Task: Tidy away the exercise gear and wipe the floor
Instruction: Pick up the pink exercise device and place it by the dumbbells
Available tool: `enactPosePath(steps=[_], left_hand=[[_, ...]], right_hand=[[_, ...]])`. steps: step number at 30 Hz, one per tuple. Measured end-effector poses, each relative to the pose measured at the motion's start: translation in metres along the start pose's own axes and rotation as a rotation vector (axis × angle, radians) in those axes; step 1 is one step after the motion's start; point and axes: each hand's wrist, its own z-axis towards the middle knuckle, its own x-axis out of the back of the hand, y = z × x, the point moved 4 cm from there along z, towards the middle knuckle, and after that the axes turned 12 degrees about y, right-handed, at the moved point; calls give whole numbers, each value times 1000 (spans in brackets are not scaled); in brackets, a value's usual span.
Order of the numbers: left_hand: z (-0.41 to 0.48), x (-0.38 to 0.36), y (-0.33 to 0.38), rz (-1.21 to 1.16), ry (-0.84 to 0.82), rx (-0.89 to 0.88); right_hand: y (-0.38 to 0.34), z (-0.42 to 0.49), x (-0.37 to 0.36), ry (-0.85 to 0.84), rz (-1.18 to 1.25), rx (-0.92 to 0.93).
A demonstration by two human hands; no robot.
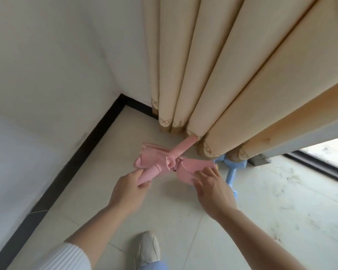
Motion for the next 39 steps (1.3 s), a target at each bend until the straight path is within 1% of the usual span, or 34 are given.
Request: enactPosePath(steps=[3,6,7,9,11,14,16,18,21,24,27,30,34,39], left_hand=[[34,-38,-18,-44,58,-119],[64,-72,-40,-85,155,-226],[73,-83,-47,-101,185,-243],[90,-111,-64,-111,201,-239],[105,-144,-81,-73,155,-200],[121,-179,-102,20,85,-174],[125,-192,-113,54,68,-162],[126,-199,-119,76,41,-156],[123,-209,-120,90,-13,-136],[119,-219,-121,100,-115,-91],[120,-218,-123,162,-198,-67],[123,-206,-115,191,-217,-58],[111,-172,-88,167,-212,-45],[56,-76,-30,105,-161,-4]], right_hand=[[19,27,-48,111,-10,44],[38,49,-83,278,-50,80],[45,53,-97,306,-45,69],[60,57,-132,310,-29,34],[71,60,-171,236,-27,10],[81,65,-218,47,-80,-12],[84,68,-234,-63,-124,-28],[86,69,-243,-121,-148,-35],[87,70,-247,-161,-180,-20],[86,67,-243,-194,-173,-2],[82,65,-235,-183,-170,24],[78,66,-224,-166,-143,11],[63,63,-191,-166,-121,-16],[13,52,-89,-172,-79,16]])
